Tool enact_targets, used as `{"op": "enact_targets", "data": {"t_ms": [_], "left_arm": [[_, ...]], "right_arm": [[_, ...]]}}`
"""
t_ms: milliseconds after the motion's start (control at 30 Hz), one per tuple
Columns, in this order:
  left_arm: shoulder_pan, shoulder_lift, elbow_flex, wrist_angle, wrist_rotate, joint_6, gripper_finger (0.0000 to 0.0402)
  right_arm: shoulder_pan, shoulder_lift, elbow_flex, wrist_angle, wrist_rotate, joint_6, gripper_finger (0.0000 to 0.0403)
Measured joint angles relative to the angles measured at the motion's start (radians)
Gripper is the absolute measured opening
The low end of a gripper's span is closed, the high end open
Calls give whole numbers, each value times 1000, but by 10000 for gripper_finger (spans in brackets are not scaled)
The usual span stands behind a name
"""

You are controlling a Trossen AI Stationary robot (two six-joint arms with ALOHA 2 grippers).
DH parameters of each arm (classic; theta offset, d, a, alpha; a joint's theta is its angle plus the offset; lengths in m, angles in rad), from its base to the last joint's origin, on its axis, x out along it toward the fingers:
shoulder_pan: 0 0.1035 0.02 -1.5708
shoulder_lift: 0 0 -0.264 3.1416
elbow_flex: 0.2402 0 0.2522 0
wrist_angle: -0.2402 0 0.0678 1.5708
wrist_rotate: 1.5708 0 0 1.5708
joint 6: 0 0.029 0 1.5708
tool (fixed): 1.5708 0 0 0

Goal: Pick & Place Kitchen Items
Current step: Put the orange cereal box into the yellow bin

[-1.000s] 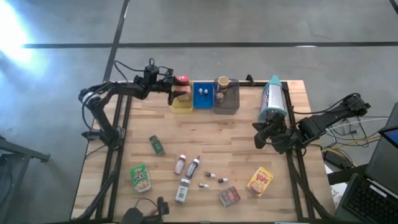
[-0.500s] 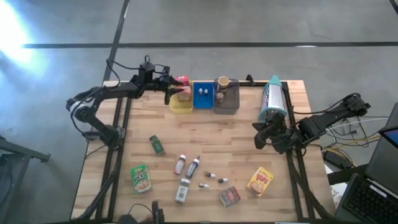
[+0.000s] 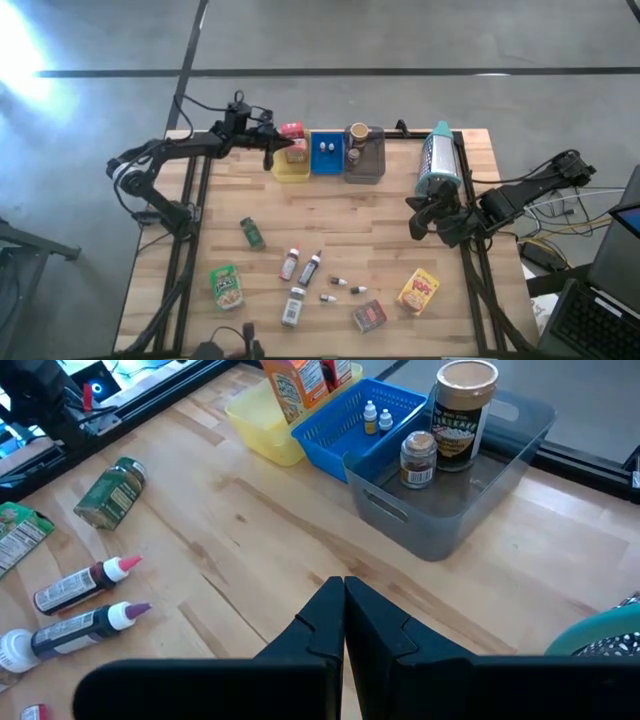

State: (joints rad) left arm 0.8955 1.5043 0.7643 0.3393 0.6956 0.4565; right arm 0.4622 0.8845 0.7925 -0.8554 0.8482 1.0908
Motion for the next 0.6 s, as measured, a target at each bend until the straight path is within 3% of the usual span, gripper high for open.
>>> {"op": "enact_targets", "data": {"t_ms": [333, 600], "left_arm": [[0, 0, 0, -66, -104, 49, 2], [0, 28, 3, -104, -118, 67, 1]], "right_arm": [[0, 0, 0, 0, 0, -3, 8], [0, 0, 0, 1, 0, -2, 8]]}}
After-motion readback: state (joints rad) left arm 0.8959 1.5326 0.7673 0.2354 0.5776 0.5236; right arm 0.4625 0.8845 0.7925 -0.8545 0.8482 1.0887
